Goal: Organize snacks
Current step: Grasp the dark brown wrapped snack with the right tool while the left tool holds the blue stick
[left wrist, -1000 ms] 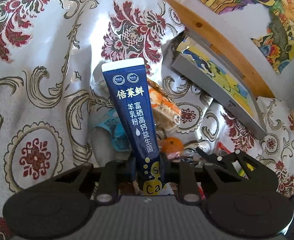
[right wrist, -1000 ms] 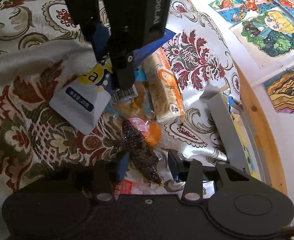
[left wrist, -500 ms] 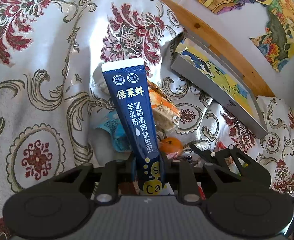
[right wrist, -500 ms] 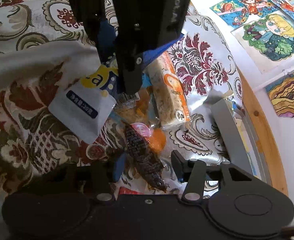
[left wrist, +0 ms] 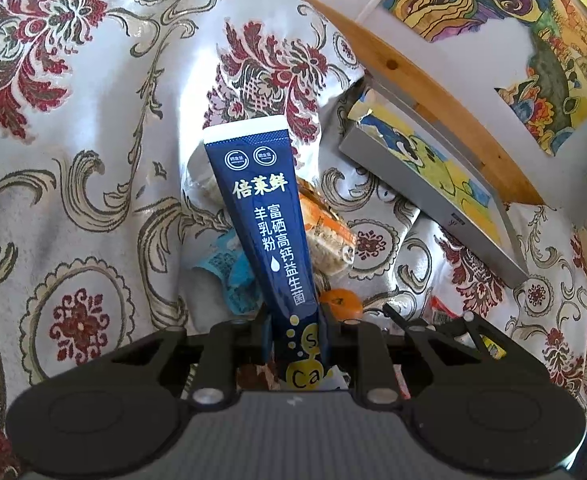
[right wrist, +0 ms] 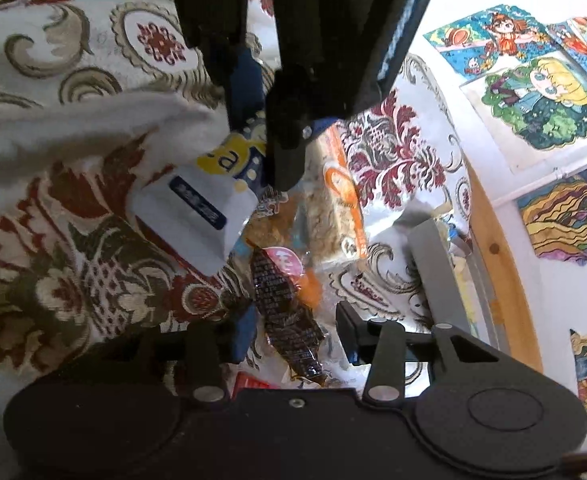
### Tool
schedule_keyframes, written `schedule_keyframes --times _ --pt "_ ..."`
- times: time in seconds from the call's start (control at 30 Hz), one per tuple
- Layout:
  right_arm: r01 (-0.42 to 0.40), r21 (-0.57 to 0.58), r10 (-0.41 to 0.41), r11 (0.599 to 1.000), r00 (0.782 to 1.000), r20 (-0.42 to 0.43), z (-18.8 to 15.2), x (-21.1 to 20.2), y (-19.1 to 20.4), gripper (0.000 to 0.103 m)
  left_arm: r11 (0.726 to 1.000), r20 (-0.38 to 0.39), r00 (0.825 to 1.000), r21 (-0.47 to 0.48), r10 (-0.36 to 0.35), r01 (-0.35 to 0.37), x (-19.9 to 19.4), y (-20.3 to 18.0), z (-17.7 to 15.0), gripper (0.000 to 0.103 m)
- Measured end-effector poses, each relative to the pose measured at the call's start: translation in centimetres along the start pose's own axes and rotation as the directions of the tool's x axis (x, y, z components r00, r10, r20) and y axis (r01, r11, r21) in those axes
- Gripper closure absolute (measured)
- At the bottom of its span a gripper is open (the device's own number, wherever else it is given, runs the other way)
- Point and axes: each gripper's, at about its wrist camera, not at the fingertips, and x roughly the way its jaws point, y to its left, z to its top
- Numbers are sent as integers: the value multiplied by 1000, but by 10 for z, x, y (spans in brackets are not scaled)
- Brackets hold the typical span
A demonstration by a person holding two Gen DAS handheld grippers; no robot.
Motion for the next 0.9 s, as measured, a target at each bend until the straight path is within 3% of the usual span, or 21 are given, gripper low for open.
schedule_keyframes --times 0.2,0.23,0.27,0.3,0.43,0.53,0.63,0.73,0.9 --pt "55 15 -55 998 998 22 6 -18 -9 63 999 33 999 30 -18 17 -10 -7 2 79" --pt "67 24 -67 997 997 23 6 -20 -12 73 999 40 999 37 -21 19 -12 -9 2 79" --pt "75 33 -76 997 997 21 7 -21 -14 93 999 49 998 43 -26 24 -15 -10 3 79" --pt "85 40 -85 996 996 15 7 -20 -17 100 998 58 998 50 -31 28 -18 -12 4 79" --pt "65 58 -65 996 998 -8 3 -15 -18 99 997 81 996 79 -28 22 -22 -17 4 79" --pt "44 32 -43 999 999 -26 2 -8 -12 79 997 75 997 77 -21 15 -21 -16 3 79" --pt "18 31 -16 999 999 -49 -1 -2 -7 69 997 70 997 72 -12 7 -19 -14 3 79" --pt "2 19 -1 1000 997 -77 -2 7 1 69 998 68 998 69 -12 7 -18 -12 3 79" --pt "26 11 -25 1000 995 -97 -3 13 3 87 997 71 997 72 -10 5 -17 -12 4 79"
